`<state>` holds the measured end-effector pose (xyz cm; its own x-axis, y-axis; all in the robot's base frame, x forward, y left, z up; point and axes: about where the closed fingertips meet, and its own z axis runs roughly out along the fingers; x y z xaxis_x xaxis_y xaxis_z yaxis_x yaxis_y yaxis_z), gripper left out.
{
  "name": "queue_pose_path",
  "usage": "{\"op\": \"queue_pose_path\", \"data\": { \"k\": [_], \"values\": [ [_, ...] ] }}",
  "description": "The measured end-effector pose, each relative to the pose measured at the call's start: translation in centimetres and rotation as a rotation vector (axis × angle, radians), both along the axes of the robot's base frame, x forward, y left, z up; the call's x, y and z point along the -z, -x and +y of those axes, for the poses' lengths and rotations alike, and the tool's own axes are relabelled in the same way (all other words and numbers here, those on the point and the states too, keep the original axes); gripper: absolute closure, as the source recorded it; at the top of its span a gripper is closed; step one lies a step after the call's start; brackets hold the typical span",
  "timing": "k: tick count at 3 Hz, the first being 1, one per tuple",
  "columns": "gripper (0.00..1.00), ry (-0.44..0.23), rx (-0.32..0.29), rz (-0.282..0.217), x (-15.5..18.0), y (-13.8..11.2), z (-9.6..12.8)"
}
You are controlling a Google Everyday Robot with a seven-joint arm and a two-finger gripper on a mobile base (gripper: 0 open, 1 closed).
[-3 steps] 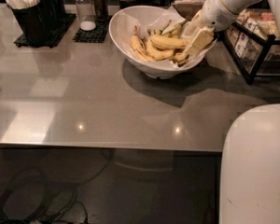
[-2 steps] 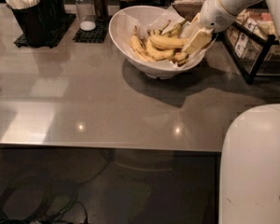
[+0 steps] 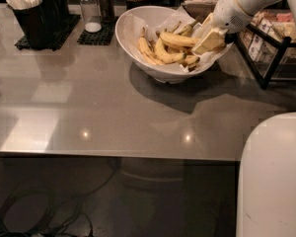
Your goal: Pick banana from white bowl
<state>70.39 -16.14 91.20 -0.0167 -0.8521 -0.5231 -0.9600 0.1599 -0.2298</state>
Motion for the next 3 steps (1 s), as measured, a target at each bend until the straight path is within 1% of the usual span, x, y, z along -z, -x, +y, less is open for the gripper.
{"op": "queue_pose_path", "data": {
  "k": [1, 2, 3],
  "values": [
    [1.0, -0.13, -0.028, -0.058, -2.5, 1.4, 0.0],
    [1.0, -0.311, -0.053, -0.12, -4.7, 3.8, -0.1],
    [1.0, -0.438, -0.064, -0.17, -5.9, 6.6, -0.4]
  ]
}}
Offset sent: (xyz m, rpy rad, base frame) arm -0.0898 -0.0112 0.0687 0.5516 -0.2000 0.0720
